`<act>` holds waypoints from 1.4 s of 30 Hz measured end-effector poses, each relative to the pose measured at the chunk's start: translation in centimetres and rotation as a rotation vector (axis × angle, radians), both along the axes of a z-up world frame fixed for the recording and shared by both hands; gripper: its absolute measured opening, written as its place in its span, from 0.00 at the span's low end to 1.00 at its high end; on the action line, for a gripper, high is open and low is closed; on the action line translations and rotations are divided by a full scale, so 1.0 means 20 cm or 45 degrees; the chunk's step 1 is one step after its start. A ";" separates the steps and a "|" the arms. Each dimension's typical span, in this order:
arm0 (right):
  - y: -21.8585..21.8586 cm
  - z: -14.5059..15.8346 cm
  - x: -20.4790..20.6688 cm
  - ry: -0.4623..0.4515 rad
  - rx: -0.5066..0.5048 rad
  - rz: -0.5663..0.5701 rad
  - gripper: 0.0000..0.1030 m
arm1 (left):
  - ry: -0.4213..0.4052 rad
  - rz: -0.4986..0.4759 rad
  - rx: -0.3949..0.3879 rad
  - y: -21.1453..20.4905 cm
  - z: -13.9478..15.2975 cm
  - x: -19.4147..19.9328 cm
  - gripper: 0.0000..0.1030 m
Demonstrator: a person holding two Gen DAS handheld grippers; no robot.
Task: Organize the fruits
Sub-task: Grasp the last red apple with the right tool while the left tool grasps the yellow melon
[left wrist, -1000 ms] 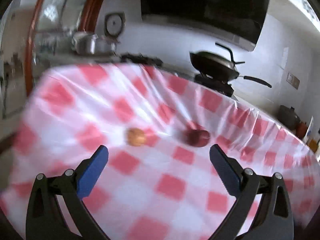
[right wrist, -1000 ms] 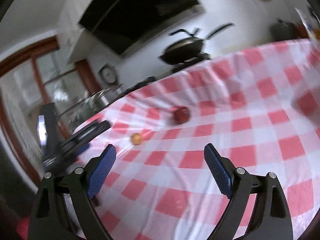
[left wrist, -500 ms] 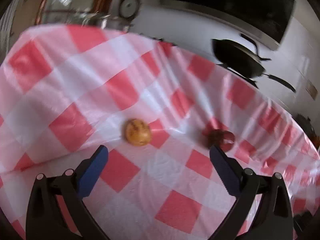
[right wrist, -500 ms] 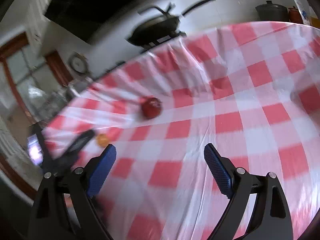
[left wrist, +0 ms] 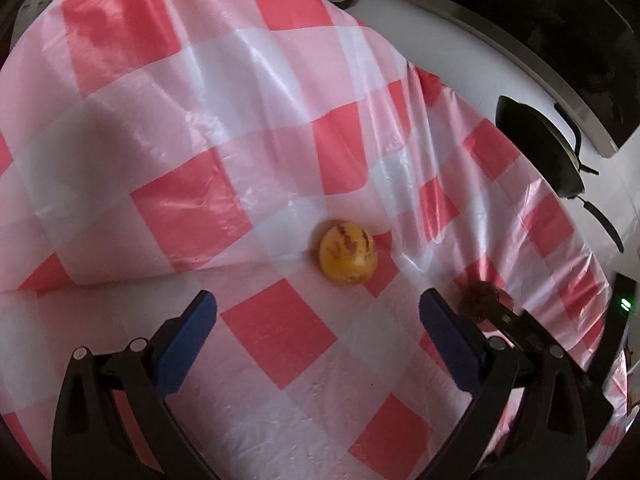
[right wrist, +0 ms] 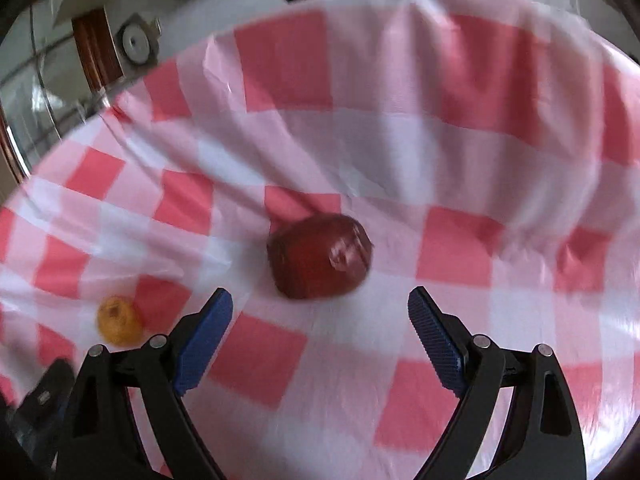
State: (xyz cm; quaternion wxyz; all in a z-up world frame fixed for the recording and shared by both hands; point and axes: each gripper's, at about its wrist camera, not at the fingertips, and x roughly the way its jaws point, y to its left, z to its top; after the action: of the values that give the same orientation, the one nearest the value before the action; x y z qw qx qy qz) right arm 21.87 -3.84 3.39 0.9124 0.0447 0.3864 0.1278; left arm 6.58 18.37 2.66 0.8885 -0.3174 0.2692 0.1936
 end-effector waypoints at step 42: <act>-0.42 -0.01 -0.26 -0.144 0.514 -0.255 0.58 | 0.236 -0.130 0.342 -0.09 0.07 0.33 0.81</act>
State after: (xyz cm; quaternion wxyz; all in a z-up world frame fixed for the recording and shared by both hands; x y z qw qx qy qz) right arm 16.77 -12.21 3.16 0.9133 0.2570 0.2948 0.1137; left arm 13.16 16.51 4.03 0.9030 -0.1625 0.3374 0.2107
